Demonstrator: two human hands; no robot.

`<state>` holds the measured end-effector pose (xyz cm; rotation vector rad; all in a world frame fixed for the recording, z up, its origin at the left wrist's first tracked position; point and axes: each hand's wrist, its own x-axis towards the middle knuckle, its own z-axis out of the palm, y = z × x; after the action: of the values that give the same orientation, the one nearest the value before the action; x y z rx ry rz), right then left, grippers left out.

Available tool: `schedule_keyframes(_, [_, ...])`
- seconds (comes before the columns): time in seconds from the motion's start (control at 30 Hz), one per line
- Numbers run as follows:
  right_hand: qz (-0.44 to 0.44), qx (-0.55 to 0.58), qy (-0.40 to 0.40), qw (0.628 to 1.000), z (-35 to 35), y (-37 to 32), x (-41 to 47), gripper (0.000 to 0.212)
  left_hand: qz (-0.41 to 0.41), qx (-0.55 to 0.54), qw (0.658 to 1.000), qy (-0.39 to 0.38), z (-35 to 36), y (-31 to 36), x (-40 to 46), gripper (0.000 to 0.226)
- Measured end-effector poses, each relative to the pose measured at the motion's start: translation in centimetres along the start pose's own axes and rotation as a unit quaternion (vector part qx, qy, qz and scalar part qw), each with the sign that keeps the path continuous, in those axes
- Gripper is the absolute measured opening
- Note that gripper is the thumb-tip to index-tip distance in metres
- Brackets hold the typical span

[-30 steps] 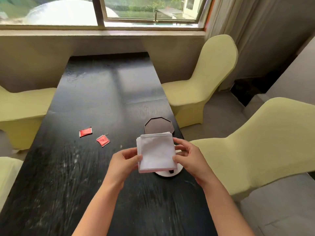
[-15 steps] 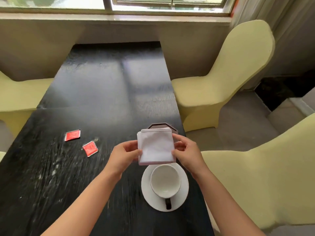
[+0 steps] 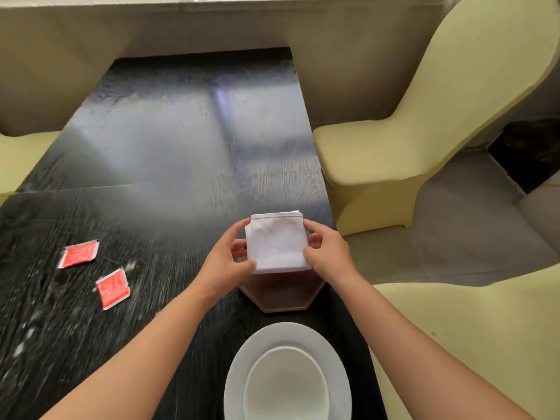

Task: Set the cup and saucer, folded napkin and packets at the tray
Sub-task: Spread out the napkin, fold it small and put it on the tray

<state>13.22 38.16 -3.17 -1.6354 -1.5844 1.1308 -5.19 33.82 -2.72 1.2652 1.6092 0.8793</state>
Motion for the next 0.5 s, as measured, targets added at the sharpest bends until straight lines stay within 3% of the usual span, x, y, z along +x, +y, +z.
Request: schedule_keyframes(0.5, [-0.052, -0.127, 0.035, 0.99, 2.0, 3.1, 3.2, 0.057, 0.011, 0.15, 0.989, -0.015, 2.0, -2.8, 4.4, 0.07])
